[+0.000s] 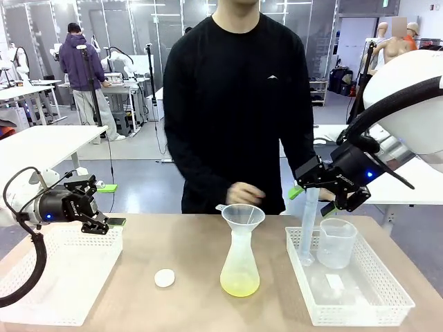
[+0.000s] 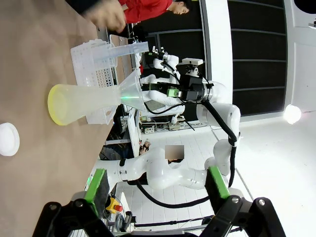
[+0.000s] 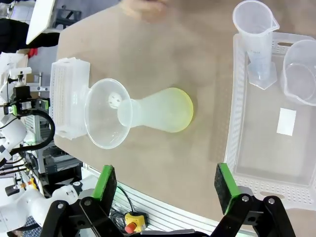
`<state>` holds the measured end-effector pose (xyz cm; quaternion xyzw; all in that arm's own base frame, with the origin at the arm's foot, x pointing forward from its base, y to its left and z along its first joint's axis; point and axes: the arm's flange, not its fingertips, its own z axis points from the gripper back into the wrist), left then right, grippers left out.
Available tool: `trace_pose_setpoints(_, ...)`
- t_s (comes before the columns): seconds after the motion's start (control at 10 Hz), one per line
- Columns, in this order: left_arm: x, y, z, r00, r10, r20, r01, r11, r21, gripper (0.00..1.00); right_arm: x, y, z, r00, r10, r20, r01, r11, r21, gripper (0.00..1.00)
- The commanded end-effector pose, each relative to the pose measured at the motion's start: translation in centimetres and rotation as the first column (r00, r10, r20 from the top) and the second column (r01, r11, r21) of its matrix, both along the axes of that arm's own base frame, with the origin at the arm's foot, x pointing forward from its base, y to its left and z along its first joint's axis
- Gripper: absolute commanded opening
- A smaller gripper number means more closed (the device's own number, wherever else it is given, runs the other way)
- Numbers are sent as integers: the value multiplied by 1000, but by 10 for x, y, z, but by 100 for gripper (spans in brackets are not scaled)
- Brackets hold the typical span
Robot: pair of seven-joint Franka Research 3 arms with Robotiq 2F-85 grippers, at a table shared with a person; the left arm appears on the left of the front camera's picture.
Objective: Prepare the solutions needed for the experiment.
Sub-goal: Once the solution is in the Big flask , pick up the Plastic Funnel and place it back into the right Organizing basket.
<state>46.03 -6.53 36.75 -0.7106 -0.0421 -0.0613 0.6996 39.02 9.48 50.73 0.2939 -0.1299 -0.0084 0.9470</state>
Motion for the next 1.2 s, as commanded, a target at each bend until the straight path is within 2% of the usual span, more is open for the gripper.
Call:
trace_pose_setpoints(0.0, 0, 0, 3, 1000, -4, -2, 4, 1000, 4, 100, 1, 1, -4, 1000, -11, 6, 11, 1000, -2, 100)
trace_pose_setpoints(0.3, 0, 0, 3, 1000, -4, -2, 4, 1000, 4, 100, 0, -1, -1, 1000, -1, -1, 1, 1000, 6, 100)
trace_pose_setpoints(0.7, 0, 0, 3, 1000, -4, -2, 4, 1000, 4, 100, 31, 50, 9, 996, 57, -67, -60, 997, -40, 100)
trace_pose_setpoints(1.1, 0, 0, 3, 1000, -4, -2, 4, 1000, 4, 100, 61, 91, 16, 989, 68, -130, -85, 988, -128, 100)
